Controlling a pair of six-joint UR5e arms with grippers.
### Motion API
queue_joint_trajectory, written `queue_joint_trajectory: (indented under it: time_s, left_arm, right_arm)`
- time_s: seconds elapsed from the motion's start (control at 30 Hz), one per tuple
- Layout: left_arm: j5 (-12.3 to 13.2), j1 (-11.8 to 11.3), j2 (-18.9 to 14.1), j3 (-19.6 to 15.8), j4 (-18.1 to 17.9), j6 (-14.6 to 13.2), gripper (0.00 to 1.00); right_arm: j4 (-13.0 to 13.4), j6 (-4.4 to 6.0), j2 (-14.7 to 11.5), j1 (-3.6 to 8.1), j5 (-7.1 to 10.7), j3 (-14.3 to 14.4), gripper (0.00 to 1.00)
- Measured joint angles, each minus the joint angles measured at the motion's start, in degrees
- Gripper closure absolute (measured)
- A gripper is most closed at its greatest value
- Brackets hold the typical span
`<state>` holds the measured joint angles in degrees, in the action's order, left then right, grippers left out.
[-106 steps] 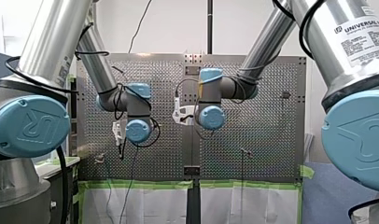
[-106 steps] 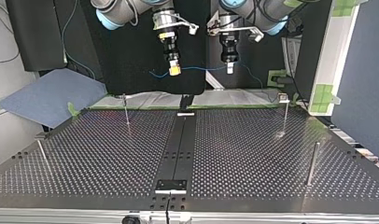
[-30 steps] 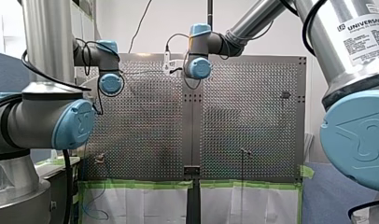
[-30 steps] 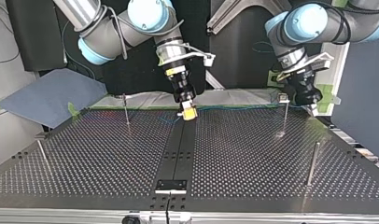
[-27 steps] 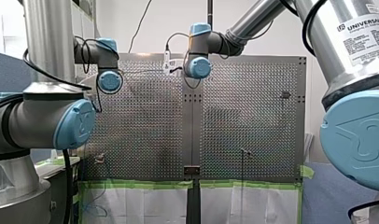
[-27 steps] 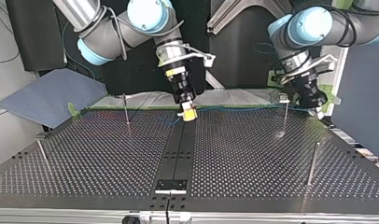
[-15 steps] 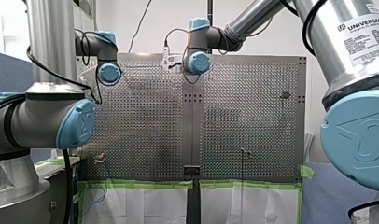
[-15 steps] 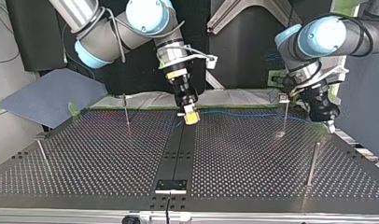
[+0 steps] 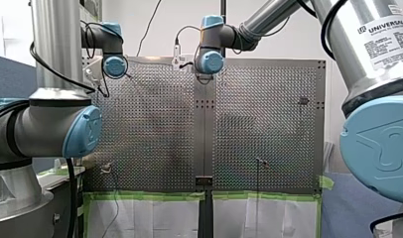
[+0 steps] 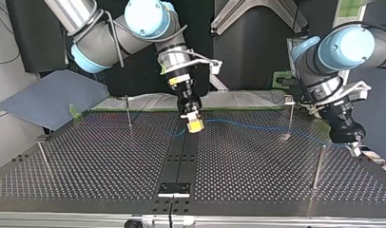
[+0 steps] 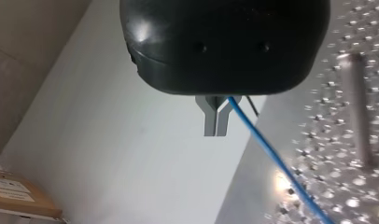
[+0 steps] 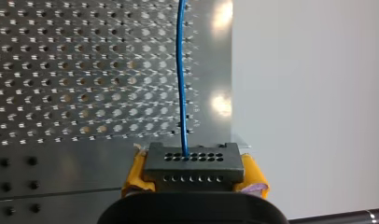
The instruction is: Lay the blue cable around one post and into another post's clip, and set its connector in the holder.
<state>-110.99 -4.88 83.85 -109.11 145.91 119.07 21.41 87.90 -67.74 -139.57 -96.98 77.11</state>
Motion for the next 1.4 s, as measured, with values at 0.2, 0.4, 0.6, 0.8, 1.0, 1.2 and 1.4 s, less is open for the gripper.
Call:
queue_joint_trajectory:
  time_s: [0.2, 0.4, 0.6, 0.8, 1.0, 1.2, 1.4]
  left_arm:
    - [1.3, -0.9, 1.7, 2.9, 1.7, 0.1, 1.00]
    - [2.5, -2.2, 3.8, 5.9, 2.6, 1.0, 1.00]
    - [3.6, -4.0, 4.7, 8.7, 2.8, 2.2, 1.00]
    - [6.2, -6.8, 5.8, 11.2, 2.8, 4.7, 1.00]
    - [8.8, -9.1, 7.6, 11.6, 2.6, 5.6, 1.00]
    - [9.6, -9.5, 8.4, 11.6, 2.5, 5.3, 1.00]
    - [10.8, -9.1, 10.0, 11.6, 2.6, 4.5, 1.00]
  right_arm:
    - [-0.1, 0.06, 0.0, 0.13, 0.25, -1.8, 1.00]
    - [-0.1, 0.09, 0.2, 0.33, 0.55, -3.0, 1.00]
    - [-0.4, 0.10, 0.3, 0.49, 0.79, -4.2, 1.00]
    - [-0.6, 0.10, 0.4, 0.83, 0.83, -4.7, 1.00]
    - [-1.0, 0.10, 0.5, 1.07, 0.79, -4.8, 1.00]
    - [-1.3, 0.08, 0.9, 1.25, 0.67, -4.9, 1.00]
    - [-1.5, -0.05, 2.2, 1.77, 0.54, -4.9, 1.00]
